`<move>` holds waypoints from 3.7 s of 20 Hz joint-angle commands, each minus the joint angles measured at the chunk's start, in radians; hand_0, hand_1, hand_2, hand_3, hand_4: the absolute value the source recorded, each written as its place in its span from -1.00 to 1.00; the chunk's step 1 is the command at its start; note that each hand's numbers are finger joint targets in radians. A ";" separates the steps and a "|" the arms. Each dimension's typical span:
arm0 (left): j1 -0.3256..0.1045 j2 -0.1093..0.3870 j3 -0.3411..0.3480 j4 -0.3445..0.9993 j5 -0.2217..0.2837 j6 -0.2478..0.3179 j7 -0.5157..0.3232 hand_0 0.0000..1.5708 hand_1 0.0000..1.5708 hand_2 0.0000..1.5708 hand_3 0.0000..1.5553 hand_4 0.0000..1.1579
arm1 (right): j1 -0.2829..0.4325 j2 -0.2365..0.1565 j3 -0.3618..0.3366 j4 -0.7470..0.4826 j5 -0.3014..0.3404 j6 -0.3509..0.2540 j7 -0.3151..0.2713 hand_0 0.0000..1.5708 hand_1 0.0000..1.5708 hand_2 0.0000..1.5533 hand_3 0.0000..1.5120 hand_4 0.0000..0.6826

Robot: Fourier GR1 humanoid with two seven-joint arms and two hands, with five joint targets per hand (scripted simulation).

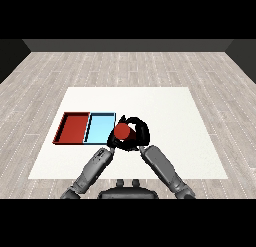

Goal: Pick the red can and put it in the red box

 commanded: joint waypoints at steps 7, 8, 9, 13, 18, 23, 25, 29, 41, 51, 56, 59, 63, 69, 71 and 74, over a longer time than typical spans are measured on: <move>-0.055 0.000 -0.072 0.028 0.072 0.080 -0.023 -1.00 -1.00 -1.00 -1.00 -1.00 | -0.081 0.000 0.046 0.043 -0.041 -0.074 -0.007 0.92 0.92 0.88 0.86 0.87; -0.022 0.000 -0.020 0.087 0.077 0.047 -0.087 -1.00 -1.00 -1.00 -1.00 -1.00 | -0.074 0.000 0.089 0.073 -0.048 -0.103 -0.024 0.91 0.91 0.87 0.85 0.87; -0.023 0.000 -0.113 0.018 0.088 0.191 -0.030 -1.00 -1.00 -1.00 -1.00 0.14 | -0.051 0.000 0.080 0.012 -0.014 -0.101 0.041 0.93 0.93 0.88 0.86 0.88; -0.074 0.000 -0.114 0.003 0.148 0.315 0.006 1.00 1.00 1.00 0.96 0.95 | 0.023 -0.008 0.079 -0.077 0.015 -0.079 0.031 0.95 0.95 0.88 0.84 0.91; -0.048 0.000 -0.001 0.094 0.112 0.197 -0.044 1.00 1.00 0.99 0.91 0.93 | -0.095 0.000 0.051 0.067 -0.070 -0.078 -0.002 0.90 0.90 0.86 0.84 0.91; -0.069 0.000 -0.068 0.054 0.114 0.324 -0.053 1.00 1.00 0.98 0.90 0.96 | -0.047 0.000 0.074 0.047 -0.045 -0.085 -0.020 0.89 0.89 0.86 0.84 0.88; -0.063 0.000 -0.006 0.108 0.131 0.250 -0.132 1.00 1.00 0.99 0.90 0.96 | -0.016 -0.050 0.048 -0.112 -0.006 -0.061 0.118 0.91 0.91 0.86 0.84 0.89; -0.101 0.000 -0.088 0.120 0.179 0.324 -0.232 1.00 1.00 1.00 0.93 0.98 | -0.082 0.000 0.029 -0.025 -0.025 -0.066 0.134 0.59 0.59 0.61 0.53 -1.00; -0.088 0.000 -0.035 0.102 0.158 0.355 -0.214 1.00 1.00 1.00 0.92 0.96 | -0.041 0.000 0.052 0.008 0.046 -0.077 0.165 -1.00 -1.00 -1.00 -1.00 -1.00; -0.111 0.004 0.010 0.050 0.079 0.353 -0.119 1.00 1.00 1.00 0.90 0.95 | 0.036 -0.012 -0.047 -0.075 0.058 0.035 0.212 -1.00 -1.00 -1.00 -1.00 -1.00; -0.068 0.000 0.046 0.123 0.088 0.309 -0.202 1.00 1.00 0.99 0.88 0.96 | 0.120 -0.051 -0.103 -0.147 0.027 0.130 0.173 -1.00 -1.00 -1.00 -1.00 -1.00; -0.084 0.015 0.054 0.037 0.034 0.339 -0.113 1.00 1.00 0.99 0.88 0.96 | 0.222 -0.123 -0.103 -0.340 0.042 0.108 0.232 -1.00 -1.00 -1.00 -1.00 -1.00; -0.057 0.109 0.143 -0.004 0.059 0.263 -0.094 1.00 1.00 1.00 0.90 0.95 | 0.278 -0.128 -0.172 -0.399 -0.033 0.154 0.234 -1.00 -1.00 -1.00 -1.00 -1.00; -0.028 0.194 0.200 -0.054 0.003 0.301 -0.052 1.00 1.00 1.00 0.91 0.95 | 0.406 -0.203 -0.297 -0.386 -0.100 0.274 0.123 -1.00 -1.00 -1.00 -1.00 -1.00; -0.017 0.237 0.244 -0.069 0.020 0.288 -0.006 1.00 1.00 1.00 0.91 0.94 | 0.456 -0.181 -0.260 -0.397 -0.050 0.224 0.140 -1.00 -1.00 -1.00 -1.00 -1.00; 0.013 0.367 0.276 -0.104 -0.016 0.292 0.053 1.00 1.00 1.00 0.92 0.92 | 0.490 -0.215 -0.322 -0.343 -0.103 0.286 0.109 -1.00 -1.00 -1.00 -1.00 -1.00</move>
